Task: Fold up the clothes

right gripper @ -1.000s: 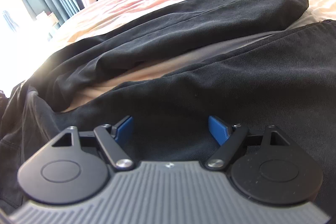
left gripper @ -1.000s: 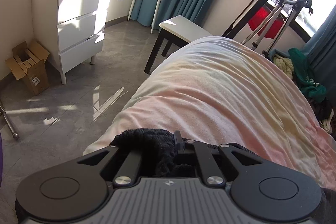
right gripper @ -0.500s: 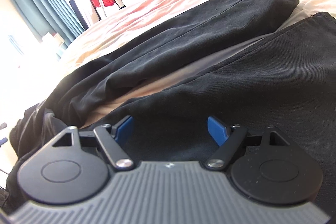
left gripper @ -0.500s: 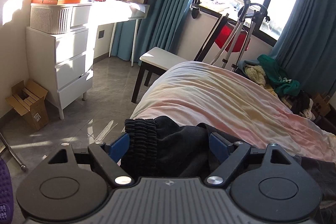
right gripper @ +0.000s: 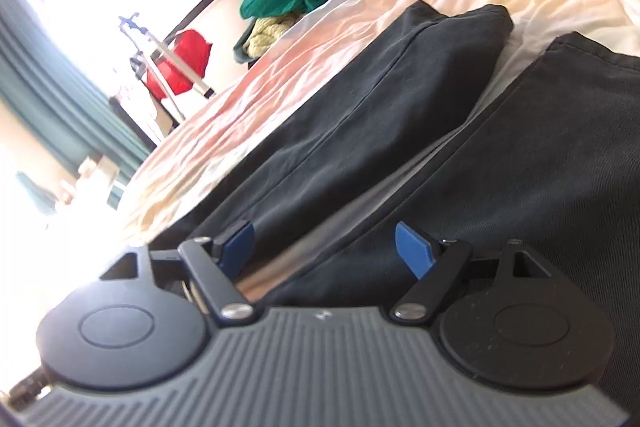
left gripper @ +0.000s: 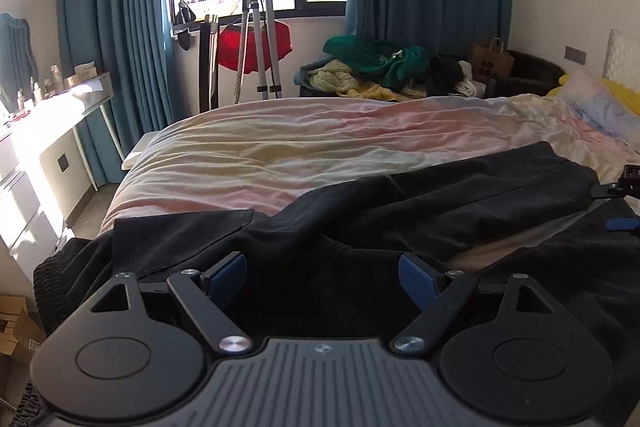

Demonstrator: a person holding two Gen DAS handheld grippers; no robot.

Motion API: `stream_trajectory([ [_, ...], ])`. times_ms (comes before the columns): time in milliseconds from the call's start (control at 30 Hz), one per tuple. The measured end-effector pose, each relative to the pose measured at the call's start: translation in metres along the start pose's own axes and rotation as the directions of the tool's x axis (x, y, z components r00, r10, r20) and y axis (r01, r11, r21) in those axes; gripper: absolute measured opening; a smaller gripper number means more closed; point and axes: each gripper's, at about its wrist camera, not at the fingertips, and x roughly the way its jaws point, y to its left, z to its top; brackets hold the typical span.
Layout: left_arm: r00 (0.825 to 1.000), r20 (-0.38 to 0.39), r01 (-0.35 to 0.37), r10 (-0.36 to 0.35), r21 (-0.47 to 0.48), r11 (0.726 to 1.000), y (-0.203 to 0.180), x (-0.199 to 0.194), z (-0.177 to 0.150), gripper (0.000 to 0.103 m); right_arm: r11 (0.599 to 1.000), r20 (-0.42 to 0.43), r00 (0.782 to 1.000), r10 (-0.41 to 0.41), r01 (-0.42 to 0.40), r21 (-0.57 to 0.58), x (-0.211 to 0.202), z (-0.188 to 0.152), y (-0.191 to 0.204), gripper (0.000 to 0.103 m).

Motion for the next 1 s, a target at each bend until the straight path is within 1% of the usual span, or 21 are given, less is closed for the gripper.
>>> stream_trajectory([
  [100, 0.998, -0.033, 0.056, -0.053, 0.087, 0.995, -0.052, 0.028, 0.006, 0.085, 0.993, 0.027, 1.0, -0.003, 0.0, 0.122, 0.012, 0.023, -0.028, 0.081],
  [167, 0.997, -0.054, 0.062, -0.053, 0.184, 0.981, -0.086, 0.05, 0.007, 0.085, 0.984, 0.046, 0.999, -0.019, 0.01, 0.176, 0.02, 0.033, -0.047, 0.081],
  [267, 0.996, -0.082, 0.066, -0.046, 0.258, 0.964, -0.109, 0.083, 0.008, 0.084, 0.975, 0.079, 0.996, -0.038, 0.02, 0.222, 0.031, 0.044, -0.068, 0.081],
  [300, 0.995, -0.092, 0.067, -0.043, 0.28, 0.958, -0.115, 0.094, 0.008, 0.083, 0.975, 0.097, 0.994, -0.047, 0.024, 0.222, 0.035, 0.047, -0.072, 0.081],
  [400, 0.994, -0.105, 0.069, -0.035, 0.331, 0.941, -0.121, 0.126, 0.008, 0.08, 0.974, 0.149, 0.986, -0.072, 0.038, 0.221, 0.048, 0.053, -0.085, 0.081],
  [433, 0.992, -0.114, 0.081, -0.045, 0.338, 0.938, -0.123, 0.136, 0.009, 0.079, 0.974, 0.166, 0.983, -0.08, 0.042, 0.221, 0.053, 0.055, -0.089, 0.081],
  [467, 0.992, -0.119, 0.09, -0.052, 0.338, 0.937, -0.125, 0.143, 0.009, 0.076, 0.975, 0.183, 0.979, -0.085, 0.044, 0.218, 0.057, 0.056, -0.094, 0.081],
  [567, 0.99, -0.124, 0.104, -0.066, 0.333, 0.937, -0.13, 0.159, 0.004, 0.076, 0.977, 0.227, 0.972, -0.063, 0.013, 0.213, 0.065, 0.055, -0.107, 0.08],
  [633, 0.991, -0.122, 0.1, -0.062, 0.335, 0.937, -0.131, 0.165, -0.003, 0.076, 0.975, 0.246, 0.968, -0.051, -0.005, 0.224, 0.065, 0.056, -0.108, 0.081],
  [733, 0.994, -0.101, 0.072, -0.038, 0.354, 0.933, -0.133, 0.171, -0.011, 0.076, 0.974, 0.26, 0.966, -0.01, -0.05, 0.223, 0.067, 0.06, -0.109, 0.081],
  [800, 0.996, -0.086, 0.053, -0.023, 0.367, 0.929, -0.134, 0.174, -0.016, 0.076, 0.975, 0.263, 0.965, -0.008, -0.05, 0.215, 0.072, 0.062, -0.112, 0.079],
  [867, 0.996, -0.085, 0.048, -0.018, 0.37, 0.928, -0.135, 0.176, -0.017, 0.075, 0.978, 0.263, 0.965, -0.001, -0.054, 0.203, 0.078, 0.063, -0.117, 0.078],
  [933, 0.995, -0.095, 0.051, -0.017, 0.369, 0.928, -0.135, 0.177, -0.015, 0.074, 0.979, 0.259, 0.966, 0.011, -0.062, 0.192, 0.084, 0.064, -0.121, 0.078],
  [1000, 0.995, -0.097, 0.05, -0.014, 0.377, 0.925, -0.136, 0.179, -0.013, 0.071, 0.975, 0.262, 0.965, 0.015, -0.073, 0.211, 0.089, 0.069, -0.123, 0.078],
])
